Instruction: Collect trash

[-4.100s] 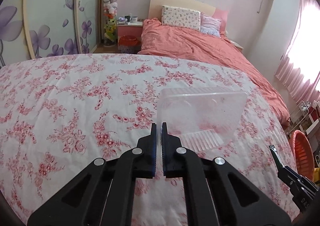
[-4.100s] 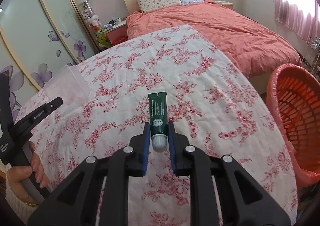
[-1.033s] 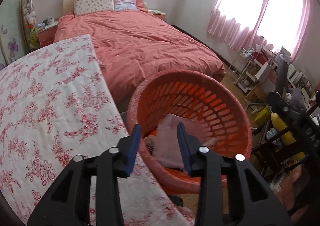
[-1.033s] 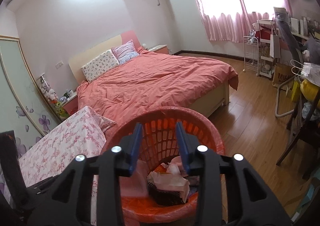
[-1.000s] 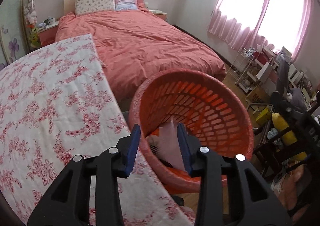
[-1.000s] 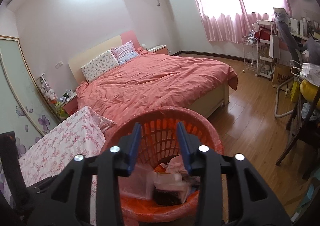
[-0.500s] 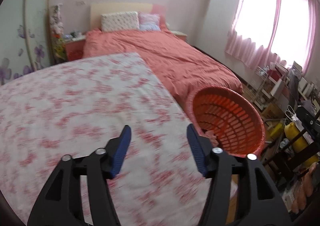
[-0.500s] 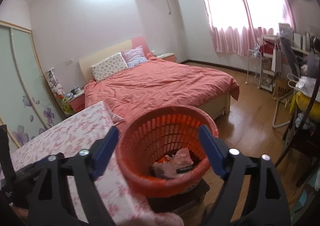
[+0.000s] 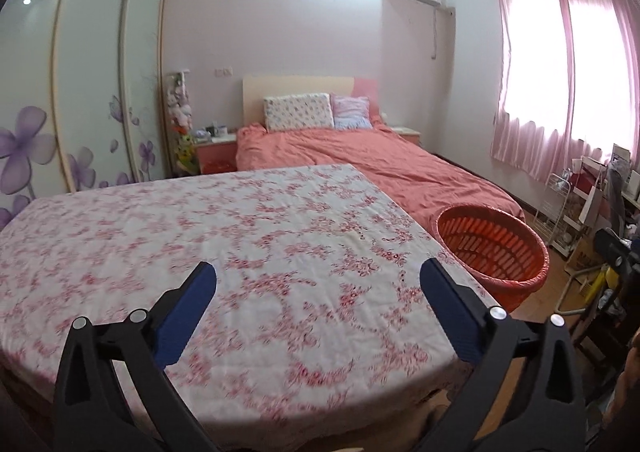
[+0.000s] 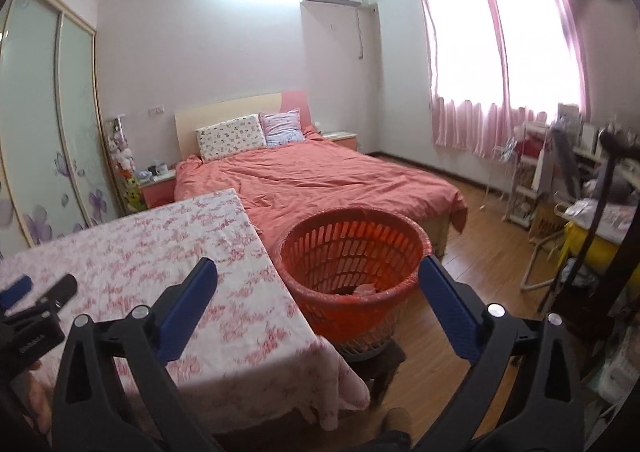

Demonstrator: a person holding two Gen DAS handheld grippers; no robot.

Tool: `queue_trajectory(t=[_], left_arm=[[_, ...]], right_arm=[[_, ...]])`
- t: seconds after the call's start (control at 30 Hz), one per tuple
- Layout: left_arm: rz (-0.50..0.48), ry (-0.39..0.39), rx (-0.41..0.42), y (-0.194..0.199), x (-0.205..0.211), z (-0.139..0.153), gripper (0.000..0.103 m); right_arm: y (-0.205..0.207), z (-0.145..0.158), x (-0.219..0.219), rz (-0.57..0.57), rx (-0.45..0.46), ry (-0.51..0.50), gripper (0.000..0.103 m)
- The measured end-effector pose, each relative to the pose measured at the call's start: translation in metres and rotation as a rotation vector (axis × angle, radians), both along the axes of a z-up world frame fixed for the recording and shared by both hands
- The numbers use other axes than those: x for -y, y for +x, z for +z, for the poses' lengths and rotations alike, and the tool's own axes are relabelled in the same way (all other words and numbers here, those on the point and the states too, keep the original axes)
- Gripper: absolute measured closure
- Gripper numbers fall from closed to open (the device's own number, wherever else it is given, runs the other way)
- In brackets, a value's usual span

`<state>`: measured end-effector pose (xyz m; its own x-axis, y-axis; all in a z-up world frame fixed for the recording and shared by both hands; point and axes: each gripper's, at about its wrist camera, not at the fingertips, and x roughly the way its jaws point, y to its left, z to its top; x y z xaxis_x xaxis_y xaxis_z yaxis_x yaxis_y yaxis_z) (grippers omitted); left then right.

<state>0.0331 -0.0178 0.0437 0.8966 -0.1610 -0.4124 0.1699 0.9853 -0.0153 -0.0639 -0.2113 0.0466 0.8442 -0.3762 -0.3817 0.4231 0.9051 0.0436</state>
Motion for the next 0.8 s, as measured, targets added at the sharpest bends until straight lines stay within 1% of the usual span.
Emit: queue_trajectory(t=[0.1, 0.2, 0.43, 0.7, 0.8], left_arm=[[0.009, -0.003, 0.006, -0.010, -0.003, -0.002, 0.002], [0.020, -0.019, -0.009, -0.017, -0.007, -0.007, 0.002], [0.076, -0.024, -0.037, -0.029, -0.014, -0.022, 0.002], [0.138, -0.026, -0.029, -0.042, -0.024, -0.027, 0.002], [0.150, -0.024, -0.034, -0.044, -0.027, -0.028, 0.002]], right_arm=[[-0.007, -0.004, -0.017, -0.011, -0.025, -0.044, 0.005], [-0.011, -0.009, -0.031, -0.031, -0.054, -0.078, 0.005], [-0.017, -0.018, -0.040, -0.084, -0.088, -0.085, 0.005], [-0.023, -0.025, -0.046, -0.134, -0.089, -0.123, 0.005], [-0.023, -0.030, -0.049, -0.137, -0.107, -0.131, 0.005]])
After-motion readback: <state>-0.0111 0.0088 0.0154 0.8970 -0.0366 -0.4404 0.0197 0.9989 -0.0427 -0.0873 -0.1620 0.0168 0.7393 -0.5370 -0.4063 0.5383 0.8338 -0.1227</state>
